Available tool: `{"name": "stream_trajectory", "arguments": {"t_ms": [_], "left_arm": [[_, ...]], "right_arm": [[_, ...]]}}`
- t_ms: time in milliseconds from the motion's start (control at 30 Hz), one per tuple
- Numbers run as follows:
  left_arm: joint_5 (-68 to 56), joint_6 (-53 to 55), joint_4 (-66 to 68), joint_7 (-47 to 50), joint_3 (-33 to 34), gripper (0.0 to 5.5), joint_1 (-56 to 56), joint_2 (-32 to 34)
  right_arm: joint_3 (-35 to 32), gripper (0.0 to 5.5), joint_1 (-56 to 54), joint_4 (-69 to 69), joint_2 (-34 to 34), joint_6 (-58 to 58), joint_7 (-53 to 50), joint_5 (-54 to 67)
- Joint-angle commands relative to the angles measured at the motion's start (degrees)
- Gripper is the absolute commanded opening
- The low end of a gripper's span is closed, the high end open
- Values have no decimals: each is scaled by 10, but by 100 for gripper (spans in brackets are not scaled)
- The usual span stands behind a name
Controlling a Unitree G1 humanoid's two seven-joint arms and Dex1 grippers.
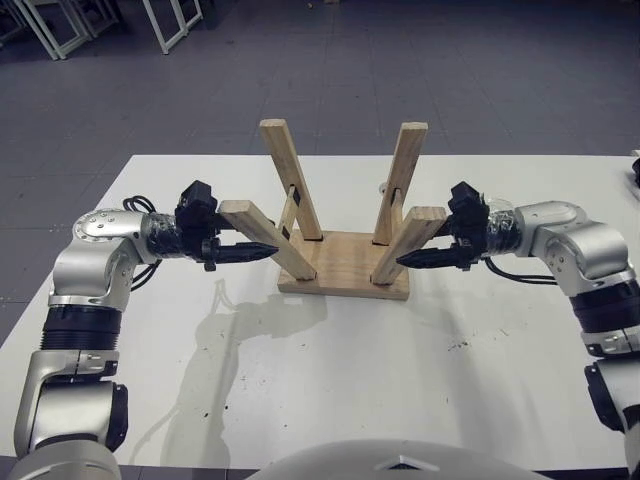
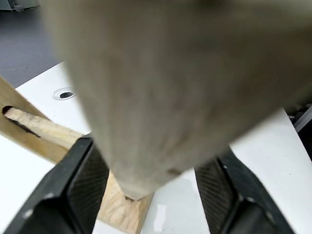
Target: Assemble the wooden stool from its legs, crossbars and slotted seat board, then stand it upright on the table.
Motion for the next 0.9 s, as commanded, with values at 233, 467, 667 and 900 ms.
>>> {"name": "stream_trajectory", "arguments": {"t_ms": [233, 467, 667, 900], "left_arm": [[-95, 143, -124, -89, -8, 154, 64, 85], [-199, 378, 18, 14, 17, 174, -96, 18], [-148, 421, 283, 136, 38, 243, -175, -100], [-155, 415, 415, 166, 145, 243, -230, -100]], "right_arm": [[-33, 159, 26, -44, -32, 64, 75, 41], [-66, 122, -106, 84, -25, 319, 71, 132], [-17, 220, -211, 383, 83, 307, 71, 33], [-102, 220, -229, 529, 103, 259, 51, 4]]}}
